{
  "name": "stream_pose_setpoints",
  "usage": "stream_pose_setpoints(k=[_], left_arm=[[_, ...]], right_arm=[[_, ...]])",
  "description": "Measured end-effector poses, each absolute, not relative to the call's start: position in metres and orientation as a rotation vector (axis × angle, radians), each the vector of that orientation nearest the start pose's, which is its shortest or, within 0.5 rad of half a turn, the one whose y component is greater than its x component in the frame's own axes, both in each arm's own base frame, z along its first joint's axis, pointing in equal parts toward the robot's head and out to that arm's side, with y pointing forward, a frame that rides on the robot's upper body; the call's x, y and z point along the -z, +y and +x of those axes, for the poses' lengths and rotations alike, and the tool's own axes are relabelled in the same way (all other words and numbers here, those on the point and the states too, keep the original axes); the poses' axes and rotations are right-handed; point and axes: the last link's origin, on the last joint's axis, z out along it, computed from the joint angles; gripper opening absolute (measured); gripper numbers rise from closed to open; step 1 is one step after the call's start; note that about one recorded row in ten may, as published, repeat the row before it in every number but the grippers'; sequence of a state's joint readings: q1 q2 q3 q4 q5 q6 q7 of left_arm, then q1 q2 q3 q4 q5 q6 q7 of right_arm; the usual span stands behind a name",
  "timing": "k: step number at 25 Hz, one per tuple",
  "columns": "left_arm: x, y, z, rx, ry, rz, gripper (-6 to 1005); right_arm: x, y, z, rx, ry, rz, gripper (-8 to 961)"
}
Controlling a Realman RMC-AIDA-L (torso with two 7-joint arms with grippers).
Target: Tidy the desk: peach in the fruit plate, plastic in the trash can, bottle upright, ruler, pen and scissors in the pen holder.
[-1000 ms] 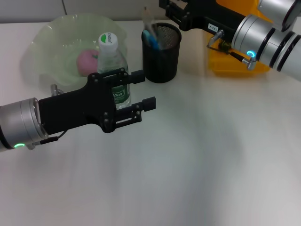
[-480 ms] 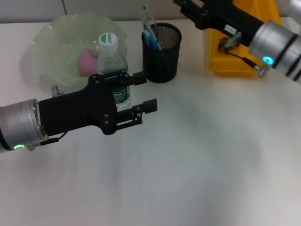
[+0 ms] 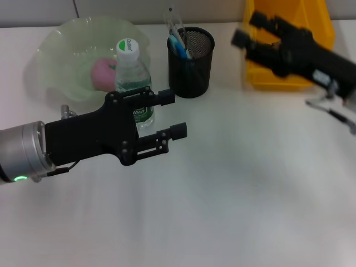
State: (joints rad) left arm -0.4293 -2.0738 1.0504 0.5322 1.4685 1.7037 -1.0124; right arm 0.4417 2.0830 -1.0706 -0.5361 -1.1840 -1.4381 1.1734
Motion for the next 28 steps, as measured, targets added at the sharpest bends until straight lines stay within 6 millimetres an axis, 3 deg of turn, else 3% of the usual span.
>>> stream_pose_setpoints(k=[2, 3, 4, 5, 13, 19, 28], left_arm=[[0.019, 0.286, -0.23, 1.188, -0.195, -2.691, 631], [0.02, 0.284, -0.231, 1.205, -0.208, -2.696, 631], [0.021, 0.282, -0.231, 1.213, -0.214, -2.698, 631], [0.021, 0.282, -0.231, 1.218, -0.217, -2.7, 631], [0.028, 0.268, -0.235, 1.204, -0.238, -2.778, 631], [0.035, 0.259, -0.241, 1.129, -0.247, -2.889, 631], [0.04, 0.247, -0.254, 1.052, -0.328, -2.95, 631]], right_arm=[[0.001, 0.321, 0.236, -1.261, 0.534, -2.365, 740], [0.002, 0.302, 0.243, -1.281, 0.531, -2.412, 762], [0.002, 0.302, 0.243, -1.281, 0.531, -2.412, 762], [0.003, 0.286, 0.249, -1.282, 0.522, -2.47, 762], [0.014, 0.243, 0.262, -1.136, 0.505, -2.787, 763], [0.017, 0.241, 0.265, -1.034, 0.536, -2.877, 762], [0.006, 0.249, 0.253, -0.998, 0.391, -2.921, 760]])
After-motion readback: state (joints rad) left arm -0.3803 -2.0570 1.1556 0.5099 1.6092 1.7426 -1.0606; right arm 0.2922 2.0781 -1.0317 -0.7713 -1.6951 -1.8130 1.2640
